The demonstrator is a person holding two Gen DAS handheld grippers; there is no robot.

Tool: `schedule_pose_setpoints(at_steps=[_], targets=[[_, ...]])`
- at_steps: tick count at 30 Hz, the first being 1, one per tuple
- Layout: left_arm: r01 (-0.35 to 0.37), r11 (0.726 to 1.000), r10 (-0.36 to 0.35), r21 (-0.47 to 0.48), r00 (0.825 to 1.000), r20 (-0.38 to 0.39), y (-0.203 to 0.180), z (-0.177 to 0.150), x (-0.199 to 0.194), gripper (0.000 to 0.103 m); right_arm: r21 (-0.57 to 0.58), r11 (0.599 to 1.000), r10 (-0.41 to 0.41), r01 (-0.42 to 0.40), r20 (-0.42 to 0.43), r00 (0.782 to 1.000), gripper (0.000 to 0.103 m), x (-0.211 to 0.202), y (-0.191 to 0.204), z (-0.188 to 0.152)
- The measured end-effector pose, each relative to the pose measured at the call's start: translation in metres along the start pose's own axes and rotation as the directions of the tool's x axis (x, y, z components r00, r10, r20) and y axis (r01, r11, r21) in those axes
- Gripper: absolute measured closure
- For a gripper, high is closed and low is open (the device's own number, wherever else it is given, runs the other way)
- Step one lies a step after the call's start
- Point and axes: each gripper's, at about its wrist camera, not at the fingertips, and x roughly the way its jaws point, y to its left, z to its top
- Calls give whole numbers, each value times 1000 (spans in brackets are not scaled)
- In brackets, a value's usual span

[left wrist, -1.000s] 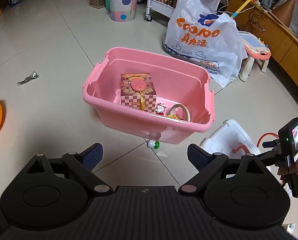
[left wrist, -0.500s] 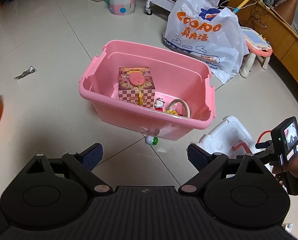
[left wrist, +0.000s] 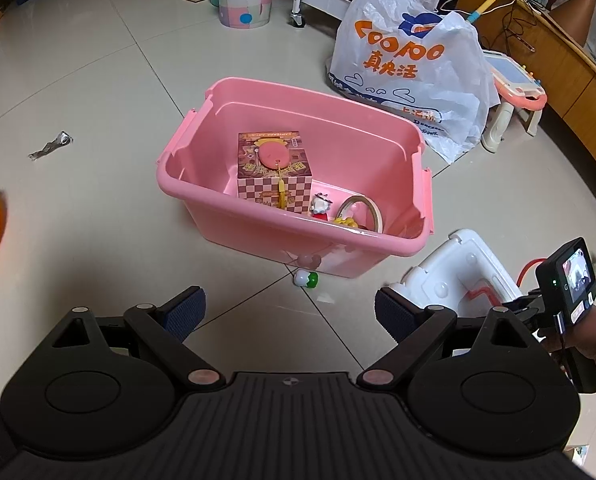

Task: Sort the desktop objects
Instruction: 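Move the right tool down to the pink handle of the white lid, then close the right tool on the pink handle of the lid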

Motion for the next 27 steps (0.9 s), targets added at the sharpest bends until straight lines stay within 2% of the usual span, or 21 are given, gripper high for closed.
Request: schedule_pose_setpoints(at_steps=[2, 7, 18, 27], targets=[[-1, 1000, 1, 0, 1000, 0, 0, 0, 0, 9, -4, 1000, 2, -2, -6, 1000, 74, 1, 1, 0], [-3, 1000, 3, 0, 1000, 1, 1, -1, 0, 9, -12, 1000, -20, 20, -7, 1000, 92, 1, 2, 0], [-6, 1000, 6, -10, 1000, 2, 1, 0, -1, 9, -31, 998, -46, 46, -2, 999, 94, 2, 7, -1], [9, 1000, -9, -18, 1000, 10, 1, 2, -7, 9, -26, 997, -65, 66, 38, 997, 97, -26, 3, -4]])
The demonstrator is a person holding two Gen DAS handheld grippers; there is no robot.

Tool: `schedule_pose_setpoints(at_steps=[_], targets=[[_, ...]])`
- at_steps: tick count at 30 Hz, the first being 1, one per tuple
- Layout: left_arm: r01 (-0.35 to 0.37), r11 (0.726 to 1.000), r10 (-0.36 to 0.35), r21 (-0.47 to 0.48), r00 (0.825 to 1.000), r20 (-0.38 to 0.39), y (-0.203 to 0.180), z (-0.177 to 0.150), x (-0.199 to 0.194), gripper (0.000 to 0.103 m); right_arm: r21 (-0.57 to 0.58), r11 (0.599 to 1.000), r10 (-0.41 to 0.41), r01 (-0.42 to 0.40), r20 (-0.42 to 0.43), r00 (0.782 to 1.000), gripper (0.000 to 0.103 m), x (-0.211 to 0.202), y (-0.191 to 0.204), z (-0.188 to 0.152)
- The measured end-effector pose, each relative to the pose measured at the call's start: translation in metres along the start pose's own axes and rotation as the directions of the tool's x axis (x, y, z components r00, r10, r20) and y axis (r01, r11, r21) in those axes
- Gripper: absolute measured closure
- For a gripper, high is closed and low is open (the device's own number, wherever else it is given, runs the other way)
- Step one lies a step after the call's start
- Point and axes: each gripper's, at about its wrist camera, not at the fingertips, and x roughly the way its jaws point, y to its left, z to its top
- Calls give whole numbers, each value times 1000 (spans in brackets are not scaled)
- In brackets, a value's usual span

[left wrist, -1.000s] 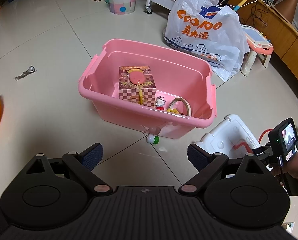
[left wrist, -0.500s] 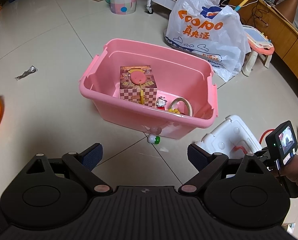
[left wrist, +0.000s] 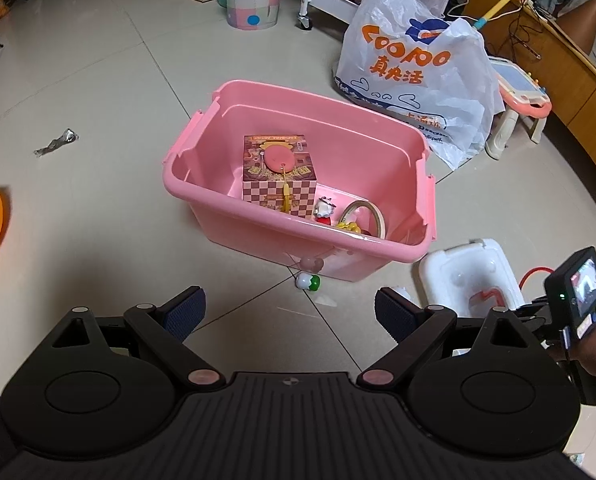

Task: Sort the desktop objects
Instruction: 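Close the right tool on the pink handle of the lid, then lift the white lid with the right tool and carry it over the bin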

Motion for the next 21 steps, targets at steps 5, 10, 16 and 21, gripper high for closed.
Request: schedule_pose_setpoints(at_steps=[5, 10, 16, 21], targets=[[19, 1000, -19, -3, 1000, 6, 0, 2, -6, 9, -42, 998, -38, 39, 35, 999, 97, -29, 1, -5], [39, 999, -39, -6, 999, 12, -1, 4, -13, 9, -91, 992, -77, 83, 71, 995, 98, -59, 4, -11], [47, 999, -47, 0, 998, 31, 3, 3, -22, 9, -160, 978, -117, 134, 113, 987, 98, -96, 9, -20], [54, 998, -55, 26, 998, 35, 4, 3, -27, 9, -221, 961, -133, 165, 152, 979, 98, -125, 21, -20]])
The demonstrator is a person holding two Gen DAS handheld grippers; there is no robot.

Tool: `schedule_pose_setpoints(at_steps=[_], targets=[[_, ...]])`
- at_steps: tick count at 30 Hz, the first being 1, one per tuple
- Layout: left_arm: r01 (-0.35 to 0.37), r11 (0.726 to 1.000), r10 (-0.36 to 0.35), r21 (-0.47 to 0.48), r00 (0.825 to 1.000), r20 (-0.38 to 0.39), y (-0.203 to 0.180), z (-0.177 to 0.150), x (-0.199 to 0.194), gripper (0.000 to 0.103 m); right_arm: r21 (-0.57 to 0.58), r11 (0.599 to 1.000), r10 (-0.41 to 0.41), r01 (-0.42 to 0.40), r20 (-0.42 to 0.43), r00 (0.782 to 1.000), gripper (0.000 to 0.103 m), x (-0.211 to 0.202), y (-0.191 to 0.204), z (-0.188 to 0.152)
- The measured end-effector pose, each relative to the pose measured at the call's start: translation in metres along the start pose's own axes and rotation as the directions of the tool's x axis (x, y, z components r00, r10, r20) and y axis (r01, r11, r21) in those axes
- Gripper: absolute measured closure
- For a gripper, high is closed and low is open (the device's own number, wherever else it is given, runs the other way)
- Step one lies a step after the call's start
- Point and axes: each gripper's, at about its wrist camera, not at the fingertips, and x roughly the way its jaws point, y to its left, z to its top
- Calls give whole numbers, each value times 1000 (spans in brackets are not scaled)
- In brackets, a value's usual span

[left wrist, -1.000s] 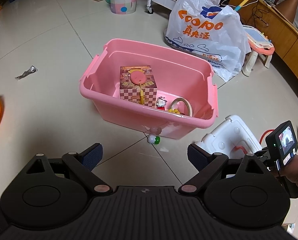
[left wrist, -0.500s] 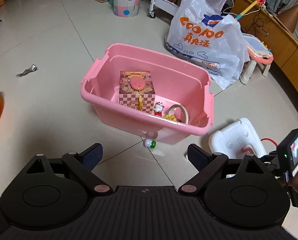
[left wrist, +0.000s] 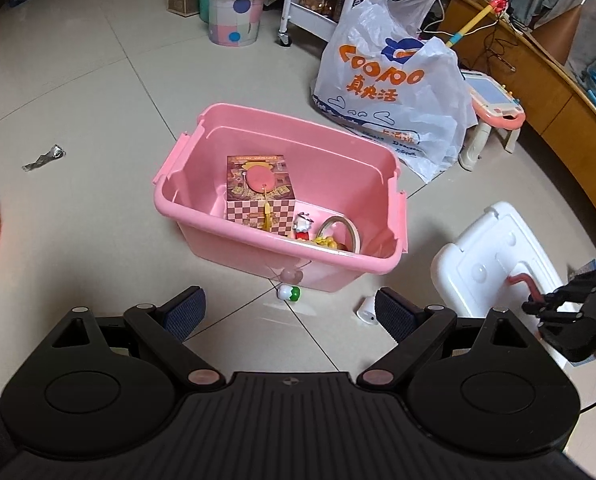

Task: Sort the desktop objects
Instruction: 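Lift the white lid with the right tool and carry it over the bin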

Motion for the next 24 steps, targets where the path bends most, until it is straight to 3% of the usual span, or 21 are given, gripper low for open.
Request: schedule_pose_setpoints(at_steps=[6, 24], targets=[[7, 999, -7, 35, 1000, 16, 2, -1, -8, 9, -70, 998, -1, 4, 38, 999, 98, -36, 16, 10], [-64, 997, 67, -52, 996, 61, 52, 4, -26, 9, -314, 949, 22, 32, 165, 986, 97, -94, 80, 65]])
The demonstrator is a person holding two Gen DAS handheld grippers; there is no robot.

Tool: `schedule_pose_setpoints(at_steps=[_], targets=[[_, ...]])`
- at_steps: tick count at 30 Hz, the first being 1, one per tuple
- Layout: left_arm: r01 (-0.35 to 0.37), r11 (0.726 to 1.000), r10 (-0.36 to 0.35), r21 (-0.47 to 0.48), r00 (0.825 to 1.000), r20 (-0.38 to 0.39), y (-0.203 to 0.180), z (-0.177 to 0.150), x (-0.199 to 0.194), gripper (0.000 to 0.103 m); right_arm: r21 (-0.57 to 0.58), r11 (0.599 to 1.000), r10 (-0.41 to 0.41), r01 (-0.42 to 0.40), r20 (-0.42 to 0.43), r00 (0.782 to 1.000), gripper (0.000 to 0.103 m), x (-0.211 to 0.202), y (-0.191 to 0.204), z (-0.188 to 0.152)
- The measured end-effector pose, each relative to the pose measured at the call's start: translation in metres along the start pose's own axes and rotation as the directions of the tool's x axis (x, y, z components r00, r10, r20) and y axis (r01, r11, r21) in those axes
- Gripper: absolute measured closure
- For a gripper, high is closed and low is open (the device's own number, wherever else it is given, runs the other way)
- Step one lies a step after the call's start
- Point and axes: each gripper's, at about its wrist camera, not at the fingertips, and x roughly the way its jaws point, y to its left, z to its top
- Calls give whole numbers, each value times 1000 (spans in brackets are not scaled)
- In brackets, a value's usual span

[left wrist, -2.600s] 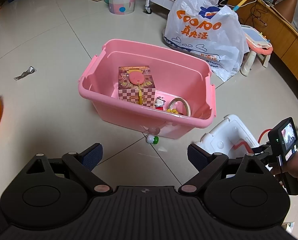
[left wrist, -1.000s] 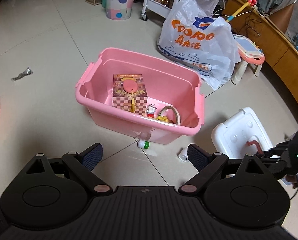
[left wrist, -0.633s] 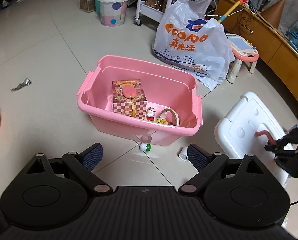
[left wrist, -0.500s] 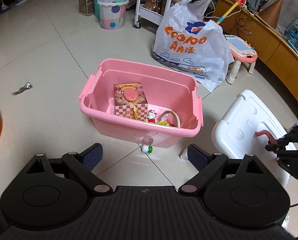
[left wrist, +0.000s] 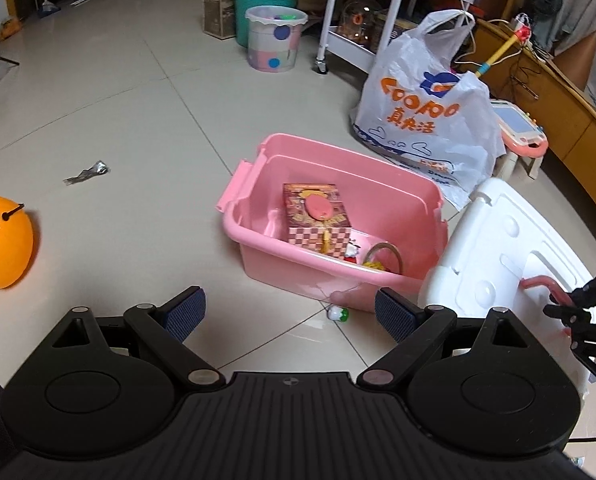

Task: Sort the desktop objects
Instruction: 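Lift the white lid with the right tool and carry it over the bin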

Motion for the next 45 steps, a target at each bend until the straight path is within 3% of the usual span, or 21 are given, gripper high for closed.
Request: schedule_pose_setpoints(at_steps=[23, 45], targets=[[-11, 997, 10, -77, 1000, -22, 50, 4, 6, 9, -249, 968, 33, -20, 48, 998, 97, 29, 21, 102], [-3, 995, 0, -96, 999, -37, 64, 5, 17, 9, -357, 934, 44, -14, 76, 996, 96, 86, 21, 166]])
